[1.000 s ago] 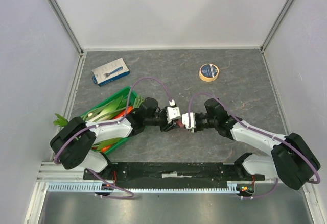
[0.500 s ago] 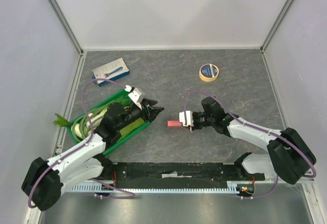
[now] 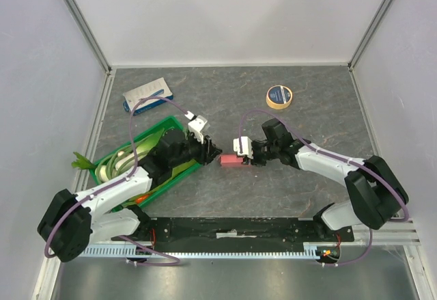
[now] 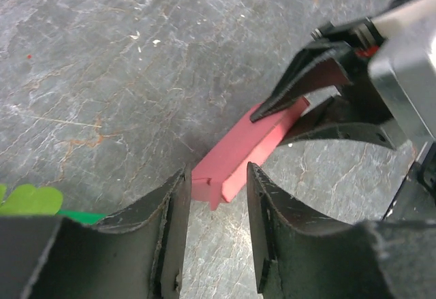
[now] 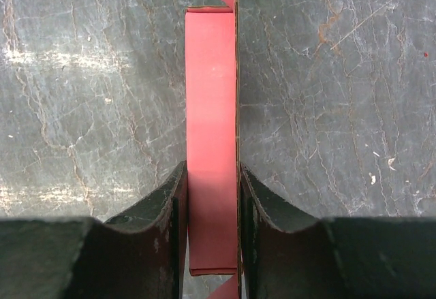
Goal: Fold the paper box
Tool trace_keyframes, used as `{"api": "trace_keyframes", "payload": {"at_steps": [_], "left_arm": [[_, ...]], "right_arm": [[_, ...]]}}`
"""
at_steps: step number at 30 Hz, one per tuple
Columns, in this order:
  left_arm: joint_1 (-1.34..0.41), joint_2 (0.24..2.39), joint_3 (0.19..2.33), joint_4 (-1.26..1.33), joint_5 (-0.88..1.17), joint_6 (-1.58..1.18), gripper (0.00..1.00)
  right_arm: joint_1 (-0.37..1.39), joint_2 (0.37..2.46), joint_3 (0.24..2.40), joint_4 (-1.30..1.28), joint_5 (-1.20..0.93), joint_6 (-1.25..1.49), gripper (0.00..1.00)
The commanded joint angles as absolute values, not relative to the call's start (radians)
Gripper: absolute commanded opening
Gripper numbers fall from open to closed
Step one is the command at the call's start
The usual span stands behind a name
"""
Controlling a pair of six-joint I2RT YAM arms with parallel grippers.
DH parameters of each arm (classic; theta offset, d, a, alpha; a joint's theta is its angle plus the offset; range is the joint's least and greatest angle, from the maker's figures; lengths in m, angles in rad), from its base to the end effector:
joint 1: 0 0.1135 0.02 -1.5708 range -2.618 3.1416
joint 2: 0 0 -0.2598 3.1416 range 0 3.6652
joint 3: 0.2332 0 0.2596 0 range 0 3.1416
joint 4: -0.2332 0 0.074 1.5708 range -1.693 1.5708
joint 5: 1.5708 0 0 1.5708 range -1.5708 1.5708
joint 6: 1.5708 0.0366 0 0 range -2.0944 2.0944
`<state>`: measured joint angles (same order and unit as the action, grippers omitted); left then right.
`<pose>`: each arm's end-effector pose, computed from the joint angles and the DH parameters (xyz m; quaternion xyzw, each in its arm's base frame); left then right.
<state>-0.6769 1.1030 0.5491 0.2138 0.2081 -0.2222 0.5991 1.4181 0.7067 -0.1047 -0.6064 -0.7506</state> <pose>0.1923 -0.1642 0.2269 0.2415 0.7777 -0.3259 0.4802 0.2213 0.1764 0.1750 -0.6402 0.6240 0.2502 0.3716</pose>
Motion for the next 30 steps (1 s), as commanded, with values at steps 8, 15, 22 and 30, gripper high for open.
{"api": "trace_keyframes", "payload": {"at_steps": [8,15,22,30], "left_arm": [[-0.808,1.169,0.587,0.175,0.043,-0.052,0.42],[-0.815,1.152,0.578,0.146,0.003,-0.052,0.35],[-0.816,1.154,0.584,0.127,-0.052,-0.048,0.33],[-0.815,1.181,0.597,0.155,-0.006,-0.043,0.26]], "right_arm": [[0.588,1.463,0.761,-0.183,-0.612,-0.747,0.28],[0.588,1.462,0.761,-0.186,-0.614,-0.746,0.27],[0.588,1.463,0.762,-0.184,-0.612,-0.749,0.27],[0.588,1.465,0.762,-0.186,-0.614,-0.753,0.26]]}}
